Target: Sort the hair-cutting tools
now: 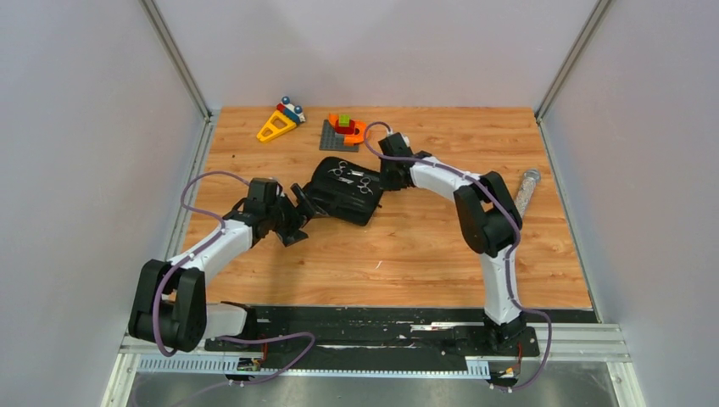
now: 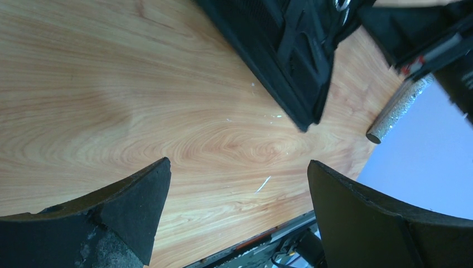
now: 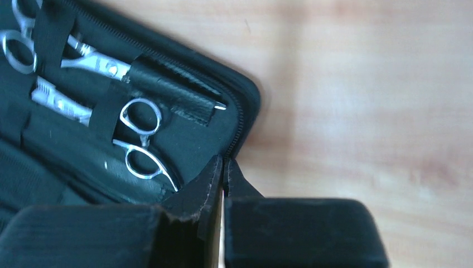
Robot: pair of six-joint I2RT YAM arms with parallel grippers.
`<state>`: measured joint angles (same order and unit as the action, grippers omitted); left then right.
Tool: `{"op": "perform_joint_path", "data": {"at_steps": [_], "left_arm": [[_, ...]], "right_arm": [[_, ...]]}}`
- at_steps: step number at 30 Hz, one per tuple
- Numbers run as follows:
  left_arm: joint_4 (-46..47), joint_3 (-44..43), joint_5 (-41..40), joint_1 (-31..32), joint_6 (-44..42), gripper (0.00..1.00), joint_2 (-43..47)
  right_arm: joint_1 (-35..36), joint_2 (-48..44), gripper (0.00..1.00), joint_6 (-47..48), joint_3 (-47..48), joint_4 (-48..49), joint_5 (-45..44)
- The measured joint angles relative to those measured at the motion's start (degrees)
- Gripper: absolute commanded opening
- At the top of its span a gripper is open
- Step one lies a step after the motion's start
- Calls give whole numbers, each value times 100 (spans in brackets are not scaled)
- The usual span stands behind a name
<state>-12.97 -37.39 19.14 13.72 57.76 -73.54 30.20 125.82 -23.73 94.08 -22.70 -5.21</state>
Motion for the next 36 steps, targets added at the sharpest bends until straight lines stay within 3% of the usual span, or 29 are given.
{"op": "perform_joint_path", "data": {"at_steps": [3,7,10,15,21,26,31,36], "left_arm": [[105,11,35,48,35,100,-13],[197,61,94,57,50,100,-46],[181,68,90,59,33,100,-63],[37,48,-28,74,-142,100,-63],[-254,-551,-229,-39,-573,100,-251],[-144,-1399,-116,-247,-994,100,-960],[44,-2138,179,-289,-1263,100,-2057],[184,-2505,509,-289,-1329,100,-2900]], "right_arm": [[66,-649,4,-625,-887,-205,33],[356,-1342,27,-1211,-1821,-387,190],[793,-1615,43,-1346,-2157,-588,433],[1283,-1978,57,-1213,-2302,-1119,756],[492,-2507,58,-603,-2048,-1211,887],[-487,-2468,58,-470,-1952,-732,1558],[-1176,-1996,52,-590,-1888,-205,2341],[-1340,-1207,44,-691,-1668,98,2815]]}}
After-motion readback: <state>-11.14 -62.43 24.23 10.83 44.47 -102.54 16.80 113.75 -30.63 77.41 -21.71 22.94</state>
